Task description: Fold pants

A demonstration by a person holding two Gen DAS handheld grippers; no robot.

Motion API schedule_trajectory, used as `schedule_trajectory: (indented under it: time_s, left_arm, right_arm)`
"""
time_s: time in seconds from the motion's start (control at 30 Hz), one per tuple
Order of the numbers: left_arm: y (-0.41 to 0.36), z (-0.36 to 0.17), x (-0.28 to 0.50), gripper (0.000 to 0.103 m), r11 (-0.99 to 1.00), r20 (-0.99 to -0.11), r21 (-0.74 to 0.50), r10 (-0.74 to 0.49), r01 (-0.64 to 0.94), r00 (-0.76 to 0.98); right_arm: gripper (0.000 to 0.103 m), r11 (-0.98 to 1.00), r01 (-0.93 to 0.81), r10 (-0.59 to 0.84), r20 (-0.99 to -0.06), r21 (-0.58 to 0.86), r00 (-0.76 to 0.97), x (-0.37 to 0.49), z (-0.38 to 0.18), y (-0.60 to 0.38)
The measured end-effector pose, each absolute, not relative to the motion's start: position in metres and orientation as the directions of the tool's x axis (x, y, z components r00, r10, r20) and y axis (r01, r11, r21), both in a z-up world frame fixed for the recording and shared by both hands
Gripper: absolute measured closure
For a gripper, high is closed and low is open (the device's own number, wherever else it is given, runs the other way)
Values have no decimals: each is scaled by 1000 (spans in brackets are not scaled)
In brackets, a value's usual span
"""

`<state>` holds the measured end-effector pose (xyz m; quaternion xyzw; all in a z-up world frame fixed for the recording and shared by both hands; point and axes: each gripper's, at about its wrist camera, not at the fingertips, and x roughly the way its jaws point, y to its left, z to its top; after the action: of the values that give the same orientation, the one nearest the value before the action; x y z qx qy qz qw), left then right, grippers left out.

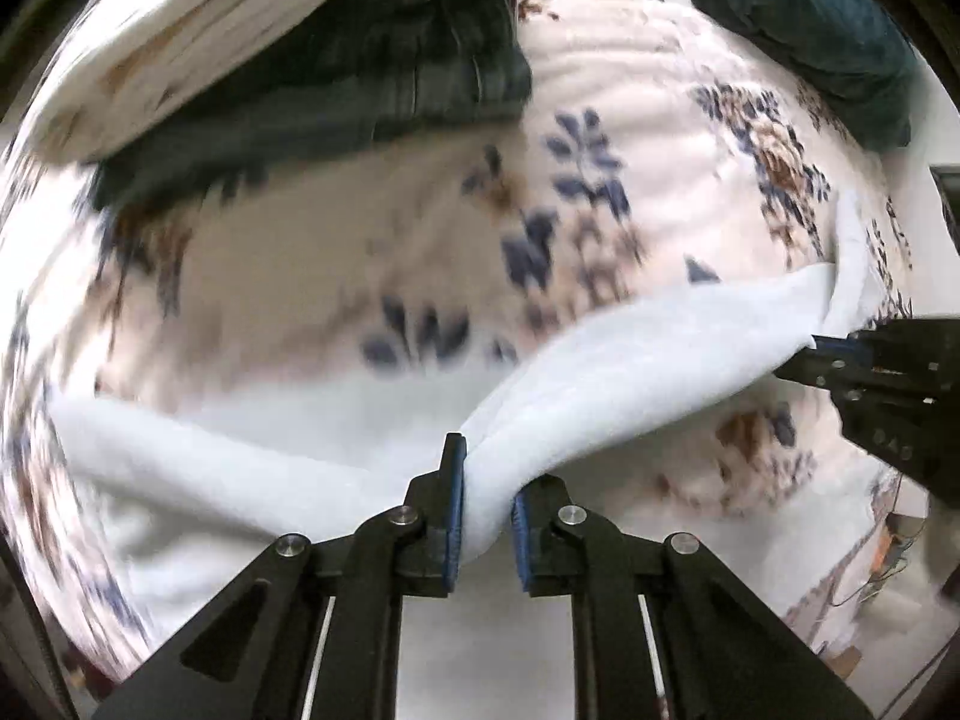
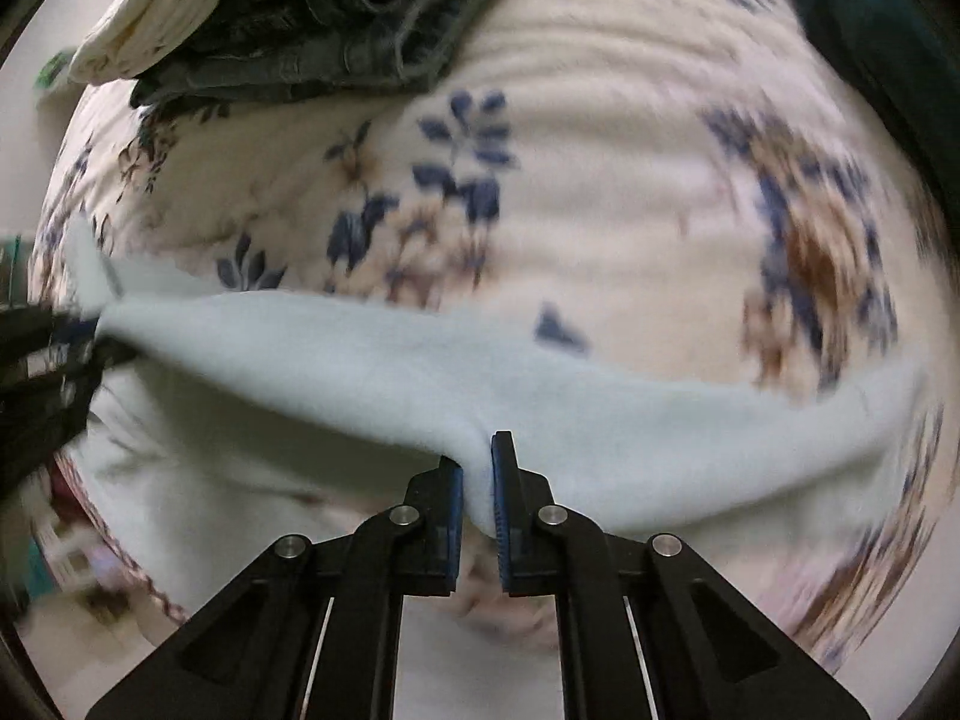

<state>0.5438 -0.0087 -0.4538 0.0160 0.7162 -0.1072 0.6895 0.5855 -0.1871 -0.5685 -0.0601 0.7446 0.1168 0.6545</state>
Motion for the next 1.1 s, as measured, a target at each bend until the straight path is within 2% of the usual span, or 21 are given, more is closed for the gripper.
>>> schedule_trajectory:
  time_s: [0.07,0.23,0.43,0.5,0.6,0.73,0.8,0.9,0.93,1.0,1.07,1.1]
  left_arm:
    - [-15,-462,518,92,979,-989,-141,-131,146,-75]
    - [-13,-453,466,93,987,-985,-130,-117,95,-126]
    - [-3,-456,391,93,980,-959,-197,-193,-1,-208]
    - [-2,-470,366,93,979,-947,-206,-199,2,-251]
    - [-3,-519,330,93,978,-914,-209,-203,-22,-350]
    - [-8,-558,320,91,982,-904,-189,-183,-21,-386]
    - [-10,-561,325,88,985,-908,-169,-165,-23,-385]
    - [-12,-540,327,87,988,-927,-150,-155,-42,-340]
    - [-11,-532,325,84,987,-931,-154,-160,-42,-328]
    - [-10,-510,317,72,989,-943,-143,-151,-49,-296]
    - [-12,-498,311,41,990,-948,-130,-140,-52,-286]
    - [-14,-491,306,30,992,-952,-115,-125,-51,-280]
  right_arm:
    - [94,981,-177,52,-990,75,-130,573,-571,-179]
    - [94,994,-45,94,-983,102,-156,500,-535,-202]
    - [94,996,-17,81,-969,87,-234,401,-523,-201]
    - [94,997,-21,70,-959,79,-274,370,-528,-204]
    - [94,998,-49,24,-944,43,-330,333,-550,-201]
    - [93,999,-54,-19,-929,1,-369,309,-589,-197]
    - [92,1000,-24,-10,-924,-1,-383,310,-599,-199]
    - [84,999,38,44,-915,32,-401,312,-598,-206]
    - [82,998,51,63,-914,47,-402,313,-593,-207]
    - [81,996,66,88,-918,68,-387,314,-575,-212]
    - [78,995,46,100,-930,89,-353,315,-555,-214]
    - [78,995,35,101,-934,95,-343,316,-547,-214]
